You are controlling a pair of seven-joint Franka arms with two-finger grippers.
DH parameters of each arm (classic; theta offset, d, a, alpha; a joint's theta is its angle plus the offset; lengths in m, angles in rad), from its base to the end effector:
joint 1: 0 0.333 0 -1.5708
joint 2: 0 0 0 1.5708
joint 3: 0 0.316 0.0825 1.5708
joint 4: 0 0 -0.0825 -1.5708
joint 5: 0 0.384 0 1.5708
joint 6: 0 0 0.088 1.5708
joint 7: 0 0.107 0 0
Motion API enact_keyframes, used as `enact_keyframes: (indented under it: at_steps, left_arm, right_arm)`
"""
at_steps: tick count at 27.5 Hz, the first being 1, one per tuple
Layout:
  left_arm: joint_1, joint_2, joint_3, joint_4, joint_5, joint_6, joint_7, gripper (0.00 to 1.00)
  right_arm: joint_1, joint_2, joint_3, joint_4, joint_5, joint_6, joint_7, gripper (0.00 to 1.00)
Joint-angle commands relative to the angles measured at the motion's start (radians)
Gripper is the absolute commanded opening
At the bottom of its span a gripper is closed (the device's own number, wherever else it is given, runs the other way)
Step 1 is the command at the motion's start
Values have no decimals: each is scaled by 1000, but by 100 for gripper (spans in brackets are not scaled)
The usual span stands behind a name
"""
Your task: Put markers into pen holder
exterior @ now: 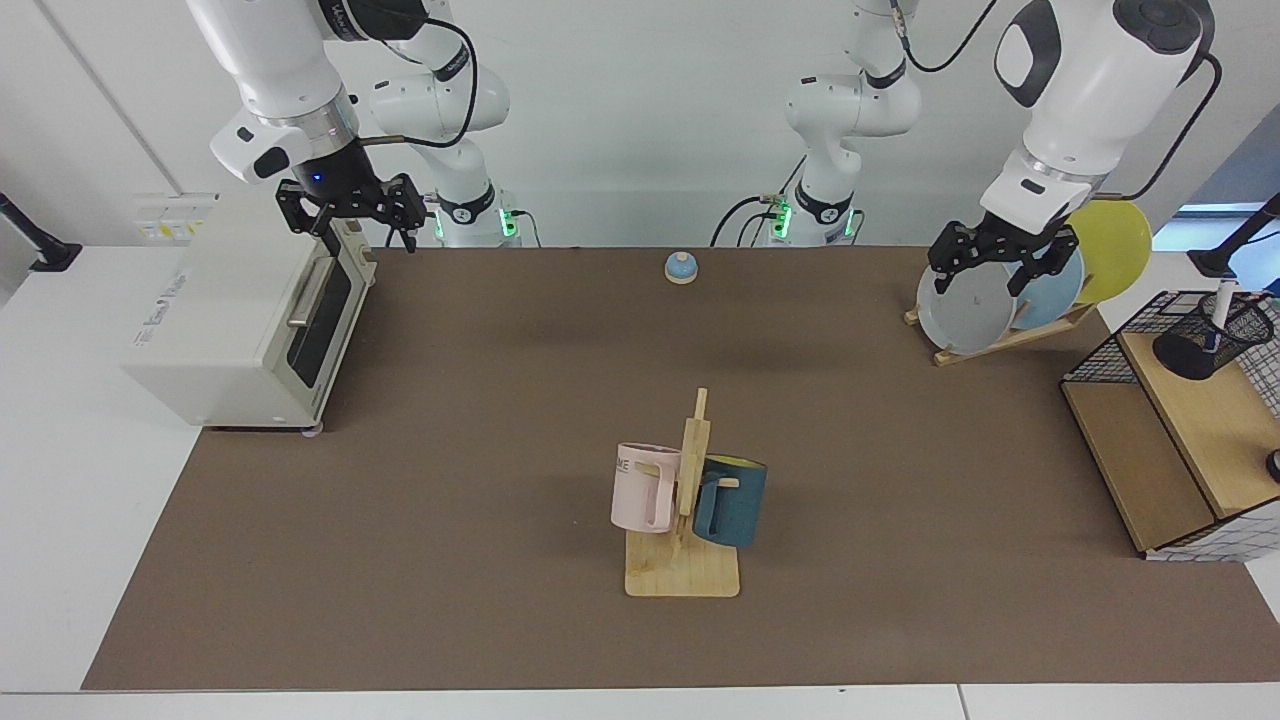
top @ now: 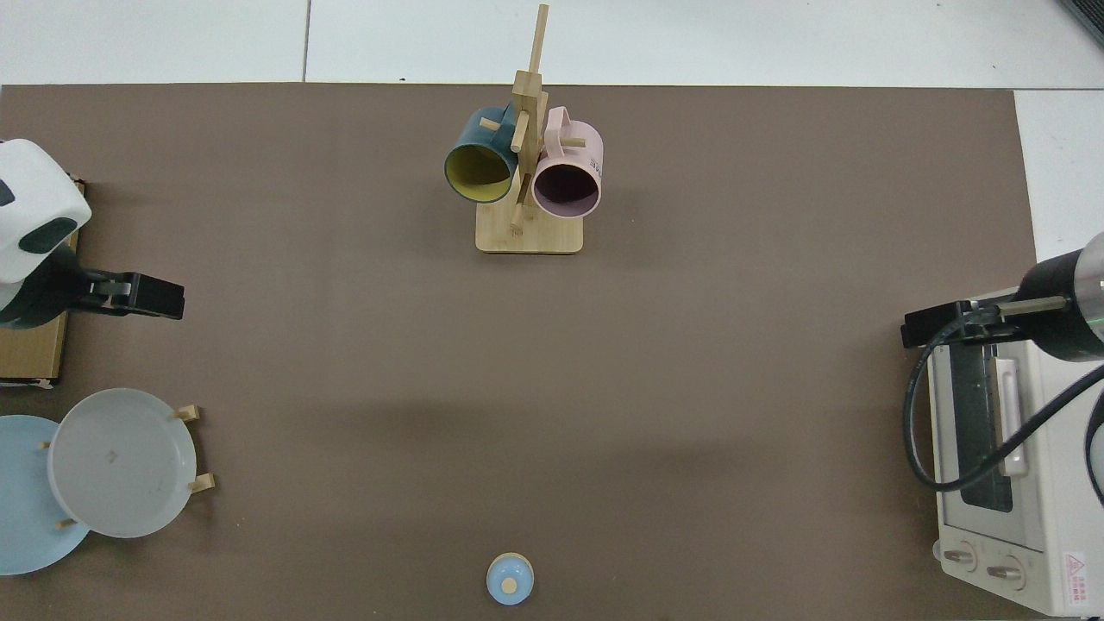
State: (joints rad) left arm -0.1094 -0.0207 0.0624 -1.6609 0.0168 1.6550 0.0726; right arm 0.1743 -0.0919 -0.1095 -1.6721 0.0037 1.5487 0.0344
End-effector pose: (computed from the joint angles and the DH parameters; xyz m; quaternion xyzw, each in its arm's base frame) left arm 0.5538 -0.0240 0.6006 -0.9981 0.0604 -0.0073 0.0078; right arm 0.5217 0.0316 0.6241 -0.9997 -0.0155 0.0163 0.0061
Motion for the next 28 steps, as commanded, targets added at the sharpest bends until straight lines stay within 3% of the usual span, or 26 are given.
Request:
enact_keyframes:
  at_steps: [1, 8, 28]
  left_arm:
    - [-16, -21, 7, 46, 26, -6, 13, 100]
    - [-15, -51, 8, -5, 23, 6, 23, 100]
    - [-4, -10, 19, -36, 9, 2, 12, 100]
  right_arm:
    - [-24, 6, 10, 12, 24, -16, -30, 100]
    - [-24, 6, 10, 12, 24, -16, -30, 100]
    - [-24, 6, 10, 12, 24, -16, -30, 100]
